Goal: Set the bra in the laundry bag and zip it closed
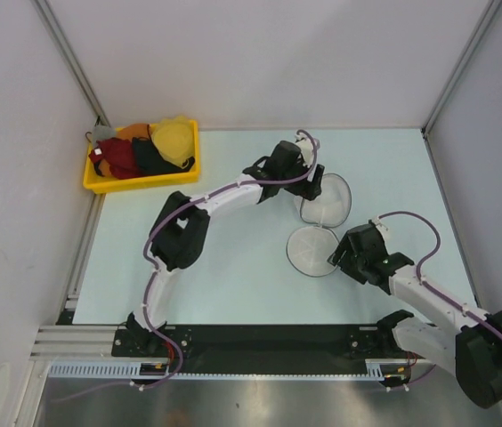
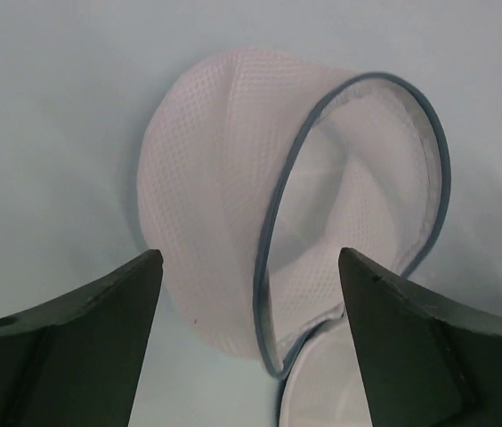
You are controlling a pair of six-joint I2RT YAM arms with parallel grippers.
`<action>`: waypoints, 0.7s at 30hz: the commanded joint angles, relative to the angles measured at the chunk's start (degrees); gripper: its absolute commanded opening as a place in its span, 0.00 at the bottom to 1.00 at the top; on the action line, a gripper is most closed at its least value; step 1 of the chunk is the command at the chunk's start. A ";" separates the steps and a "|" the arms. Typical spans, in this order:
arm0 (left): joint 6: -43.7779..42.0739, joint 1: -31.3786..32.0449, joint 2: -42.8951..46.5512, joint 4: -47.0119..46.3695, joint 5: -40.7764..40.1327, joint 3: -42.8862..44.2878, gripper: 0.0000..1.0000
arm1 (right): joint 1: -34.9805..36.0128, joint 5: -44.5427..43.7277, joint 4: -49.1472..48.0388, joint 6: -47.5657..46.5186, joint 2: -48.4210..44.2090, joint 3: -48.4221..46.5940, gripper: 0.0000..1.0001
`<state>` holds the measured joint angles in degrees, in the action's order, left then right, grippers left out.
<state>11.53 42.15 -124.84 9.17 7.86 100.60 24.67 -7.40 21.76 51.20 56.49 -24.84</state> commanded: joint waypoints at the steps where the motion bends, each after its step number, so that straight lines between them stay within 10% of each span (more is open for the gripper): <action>1: -3.35 1.00 -5.22 4.17 -3.01 10.47 0.81 | 2.31 -7.63 -0.93 2.24 4.84 -3.19 0.68; 8: -1.07 1.09 -3.32 8.59 -6.45 12.18 0.18 | 6.09 -12.20 -3.73 3.29 12.49 -4.95 0.43; 14: 1.39 1.62 7.65 8.32 -7.77 3.04 0.00 | 8.91 -17.11 -4.18 5.67 17.78 -7.05 0.03; 21: 1.74 1.79 26.18 10.16 -23.98 -12.15 0.00 | 10.23 -25.99 9.07 -6.18 7.27 -15.57 0.00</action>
<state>12.14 43.68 -112.31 19.11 -4.60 93.78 34.04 -24.01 22.52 51.94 72.03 -34.06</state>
